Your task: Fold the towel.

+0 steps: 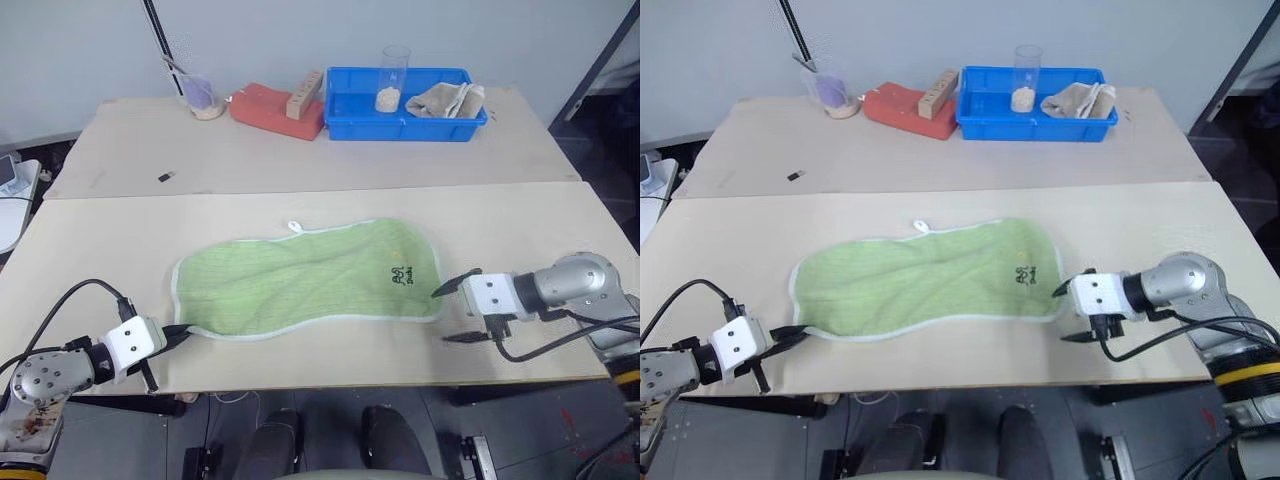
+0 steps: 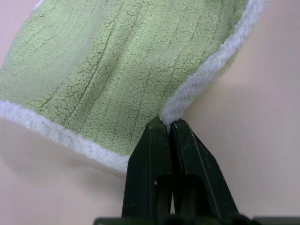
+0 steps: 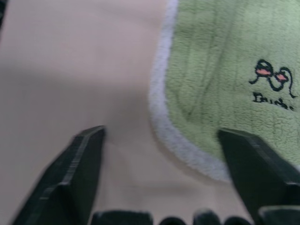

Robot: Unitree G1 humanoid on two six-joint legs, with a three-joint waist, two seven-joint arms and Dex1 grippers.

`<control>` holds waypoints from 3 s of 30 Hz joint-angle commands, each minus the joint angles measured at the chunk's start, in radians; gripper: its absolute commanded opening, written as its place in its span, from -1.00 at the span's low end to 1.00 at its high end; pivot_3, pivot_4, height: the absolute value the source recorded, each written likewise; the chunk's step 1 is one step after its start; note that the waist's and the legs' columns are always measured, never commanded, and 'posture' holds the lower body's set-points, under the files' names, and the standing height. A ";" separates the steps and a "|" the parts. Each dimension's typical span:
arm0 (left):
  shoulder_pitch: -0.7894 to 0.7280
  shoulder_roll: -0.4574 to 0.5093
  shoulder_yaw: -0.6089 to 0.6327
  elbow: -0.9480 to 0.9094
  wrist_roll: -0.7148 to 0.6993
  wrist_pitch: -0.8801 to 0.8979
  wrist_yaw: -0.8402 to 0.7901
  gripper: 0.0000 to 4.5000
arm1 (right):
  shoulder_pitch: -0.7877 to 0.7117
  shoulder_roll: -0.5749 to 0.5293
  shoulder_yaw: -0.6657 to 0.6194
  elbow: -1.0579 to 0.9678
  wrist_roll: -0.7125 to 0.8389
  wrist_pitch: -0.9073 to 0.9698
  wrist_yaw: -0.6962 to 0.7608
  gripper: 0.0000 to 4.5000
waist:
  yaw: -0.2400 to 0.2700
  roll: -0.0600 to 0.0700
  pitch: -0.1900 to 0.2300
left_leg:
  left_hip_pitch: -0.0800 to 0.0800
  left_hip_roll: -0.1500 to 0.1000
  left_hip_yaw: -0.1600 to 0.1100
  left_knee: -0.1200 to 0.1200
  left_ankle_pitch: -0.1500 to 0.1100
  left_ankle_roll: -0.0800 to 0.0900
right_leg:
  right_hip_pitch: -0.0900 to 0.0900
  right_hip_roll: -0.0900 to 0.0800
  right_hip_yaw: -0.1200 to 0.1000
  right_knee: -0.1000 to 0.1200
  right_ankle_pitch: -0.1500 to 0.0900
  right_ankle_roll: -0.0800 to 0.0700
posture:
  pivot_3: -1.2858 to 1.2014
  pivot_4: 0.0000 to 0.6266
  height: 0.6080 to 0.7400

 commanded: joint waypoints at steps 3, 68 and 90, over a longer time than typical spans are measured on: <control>0.016 0.001 -0.005 -0.011 0.006 -0.009 0.002 -1.00 | -0.024 0.006 0.003 0.076 -0.047 -0.069 -0.027 -0.10 | -0.001 -0.001 -0.001 | 0.001 0.000 0.000 0.000 0.000 0.000 | 0.000 0.000 0.000 0.000 0.000 0.000 | 0.03 -0.52 1.00; -0.270 0.238 -0.006 0.030 -0.200 0.491 -0.414 -1.00 | 0.096 -0.195 -0.253 -0.097 0.305 0.473 0.103 -1.00 | -0.005 -0.004 0.004 | -0.001 0.003 0.012 0.015 -0.009 0.010 | -0.004 0.000 -0.002 -0.003 0.014 0.005 | 0.03 -0.52 1.00; -0.968 0.019 -0.231 0.617 -0.004 0.475 -0.351 -1.00 | -0.380 0.003 -0.075 0.298 0.150 0.744 -0.004 -1.00 | -0.014 -0.004 0.003 | -0.013 0.000 0.016 0.018 -0.009 0.009 | -0.020 -0.001 -0.001 0.005 0.014 0.005 | 0.03 -0.52 1.00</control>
